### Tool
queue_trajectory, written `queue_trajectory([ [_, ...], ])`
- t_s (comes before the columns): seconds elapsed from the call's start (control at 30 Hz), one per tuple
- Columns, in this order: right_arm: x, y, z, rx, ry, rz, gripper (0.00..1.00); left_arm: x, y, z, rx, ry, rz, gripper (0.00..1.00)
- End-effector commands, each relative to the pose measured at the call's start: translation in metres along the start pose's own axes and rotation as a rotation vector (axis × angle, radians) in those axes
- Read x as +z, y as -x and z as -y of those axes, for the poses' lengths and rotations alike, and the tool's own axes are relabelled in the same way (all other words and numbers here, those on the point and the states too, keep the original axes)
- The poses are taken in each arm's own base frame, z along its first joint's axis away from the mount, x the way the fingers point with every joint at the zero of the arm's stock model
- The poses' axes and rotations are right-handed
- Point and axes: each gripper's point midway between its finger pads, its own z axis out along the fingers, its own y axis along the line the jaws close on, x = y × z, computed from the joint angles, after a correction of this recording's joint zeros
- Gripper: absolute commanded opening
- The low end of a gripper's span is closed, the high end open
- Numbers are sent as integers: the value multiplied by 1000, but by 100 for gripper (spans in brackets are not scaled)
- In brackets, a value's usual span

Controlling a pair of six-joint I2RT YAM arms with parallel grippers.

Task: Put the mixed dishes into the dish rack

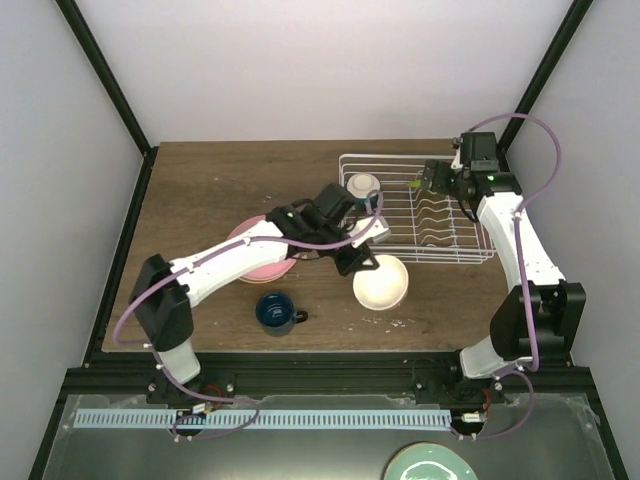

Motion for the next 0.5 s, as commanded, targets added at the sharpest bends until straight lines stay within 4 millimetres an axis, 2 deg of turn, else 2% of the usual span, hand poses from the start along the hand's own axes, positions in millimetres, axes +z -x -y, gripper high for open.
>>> queue_trajectory([
  [0.0,2,9,-32,7,185,-11,100,-63,50,-28,7,107,196,7],
  [0.17,-5,12,-63,0,379,-28,100,-119,52,-111,-138,278,278,0],
  [0.27,-13,12,-85,-13,513,-41,100,-147,53,-153,-199,351,309,0],
  [0.37,-24,8,-105,-26,657,-67,100,-163,56,-183,-223,407,324,0],
  [0.47,-37,-1,-125,-26,818,-106,100,-163,59,-202,-228,431,317,0],
])
